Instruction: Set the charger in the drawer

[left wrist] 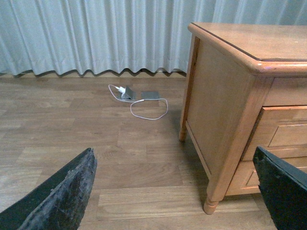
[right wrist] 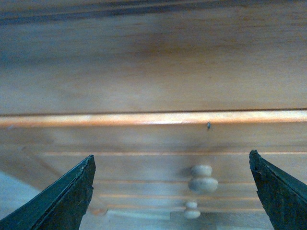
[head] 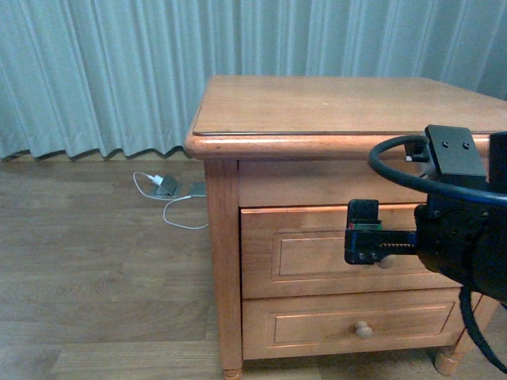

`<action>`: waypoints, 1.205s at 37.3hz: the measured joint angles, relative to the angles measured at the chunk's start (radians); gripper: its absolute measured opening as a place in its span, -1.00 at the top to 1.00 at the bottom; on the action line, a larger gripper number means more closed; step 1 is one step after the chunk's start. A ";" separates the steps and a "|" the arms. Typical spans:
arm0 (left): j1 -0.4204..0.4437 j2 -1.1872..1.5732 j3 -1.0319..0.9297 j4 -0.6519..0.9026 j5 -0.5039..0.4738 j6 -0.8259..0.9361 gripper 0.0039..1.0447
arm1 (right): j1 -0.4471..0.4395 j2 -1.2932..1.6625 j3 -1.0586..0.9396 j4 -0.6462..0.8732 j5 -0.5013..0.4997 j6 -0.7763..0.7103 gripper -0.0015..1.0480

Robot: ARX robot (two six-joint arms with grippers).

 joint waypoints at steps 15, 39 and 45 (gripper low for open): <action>0.000 0.000 0.000 0.000 0.000 0.000 -0.88 | -0.015 -0.903 -0.366 -0.580 -0.105 -0.018 -0.83; 0.000 -0.001 0.000 0.000 0.000 0.000 -0.88 | -0.106 -1.249 -0.625 -0.266 0.133 -0.101 0.37; 0.000 -0.001 0.000 0.000 0.000 0.000 -0.88 | -0.147 -1.323 -0.650 -0.312 0.100 -0.103 0.84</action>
